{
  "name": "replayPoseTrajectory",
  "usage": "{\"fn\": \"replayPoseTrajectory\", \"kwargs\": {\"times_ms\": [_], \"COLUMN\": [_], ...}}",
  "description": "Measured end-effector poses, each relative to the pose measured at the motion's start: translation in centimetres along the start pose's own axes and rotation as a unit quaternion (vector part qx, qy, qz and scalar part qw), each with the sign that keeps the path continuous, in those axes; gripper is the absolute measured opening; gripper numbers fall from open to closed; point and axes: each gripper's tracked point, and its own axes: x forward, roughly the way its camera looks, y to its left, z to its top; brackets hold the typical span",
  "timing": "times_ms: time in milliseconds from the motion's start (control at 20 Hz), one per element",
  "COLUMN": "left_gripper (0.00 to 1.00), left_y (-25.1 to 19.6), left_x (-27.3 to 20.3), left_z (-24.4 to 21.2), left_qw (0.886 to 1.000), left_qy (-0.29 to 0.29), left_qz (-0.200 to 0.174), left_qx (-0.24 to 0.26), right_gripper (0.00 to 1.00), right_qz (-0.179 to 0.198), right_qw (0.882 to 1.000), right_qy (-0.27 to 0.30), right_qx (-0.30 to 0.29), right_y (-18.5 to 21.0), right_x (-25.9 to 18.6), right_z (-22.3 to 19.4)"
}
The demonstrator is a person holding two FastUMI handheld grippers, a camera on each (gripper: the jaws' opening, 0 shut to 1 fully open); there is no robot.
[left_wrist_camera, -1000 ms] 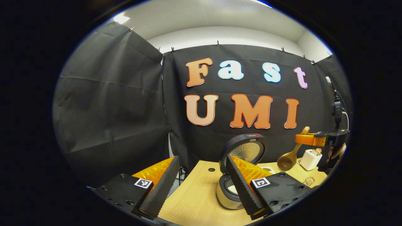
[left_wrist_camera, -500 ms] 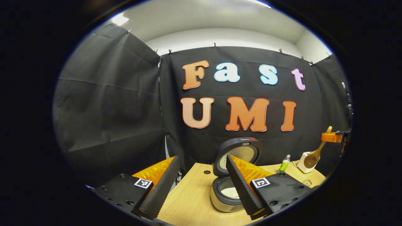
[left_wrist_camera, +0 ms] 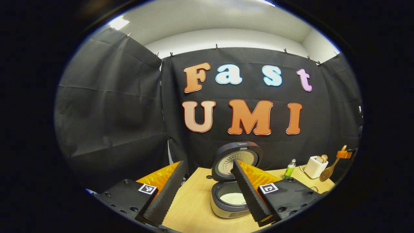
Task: Close the left gripper, press the button to open the rice cooker; take a wooden spoon from the chopstick holder with the right hand, scoop a spoonful of rice and pour it into the rice cooker, then put the wooden spoon back into the chopstick holder.
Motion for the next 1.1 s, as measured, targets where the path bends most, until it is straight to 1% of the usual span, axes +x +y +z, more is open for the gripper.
{"fn": "replayPoseTrajectory", "kwargs": {"times_ms": [100,250,350,400,550,650,850,900,1000,1050,1100], "left_gripper": [0.99,1.0,0.97,1.0,1.0,1.0,1.0,1.0,1.0,0.99,1.0], "left_y": [-0.3,-0.5,-0.5,-0.6,-0.8,-0.9,-1.0,-1.1,-1.2,-1.3,-1.5], "left_x": [-0.5,-1.6,-2.2,-2.5,-3.5,-4.1,-4.7,-4.8,-4.9,-5.0,-4.9], "left_z": [0.1,0.0,-0.3,-0.3,-0.5,-0.4,-0.3,-0.3,-0.1,-0.1,0.0], "left_qw": [1.0,1.0,1.0,0.999,0.999,0.999,0.998,0.998,0.998,0.998,0.998], "left_qy": [0.001,0.004,0.009,0.012,0.017,0.017,0.019,0.02,0.018,0.017,0.016], "left_qz": [0.008,0.018,0.027,0.031,0.041,0.045,0.052,0.053,0.054,0.053,0.051], "left_qx": [0.007,0.012,0.009,0.009,0.015,0.016,0.015,0.016,0.019,0.02,0.019], "right_gripper": [0.14,0.14,0.14,0.14,0.14,0.14,0.14,0.15,0.21,0.26,0.33], "right_qz": [-0.01,-0.016,-0.019,-0.019,-0.026,-0.029,-0.027,-0.032,-0.05,-0.061,-0.067], "right_qw": [1.0,0.998,0.996,0.994,0.991,0.99,0.984,0.984,0.98,0.979,0.978], "right_qy": [0.019,0.048,0.071,0.08,0.098,0.107,0.125,0.115,0.131,0.135,0.137], "right_qx": [0.013,0.037,0.058,0.069,0.083,0.085,0.121,0.133,0.142,0.142,0.141], "right_y": [-1.9,-3.5,-4.4,-4.7,-5.7,-6.4,-7.4,-7.4,-8.8,-9.6,-10.1], "right_x": [0.5,2.1,3.2,3.7,5.3,5.7,6.0,6.4,6.5,6.6,6.1], "right_z": [-2.3,-6.0,-8.5,-9.6,-12.2,-13.4,-15.5,-15.0,-15.6,-15.8,-15.6]}}
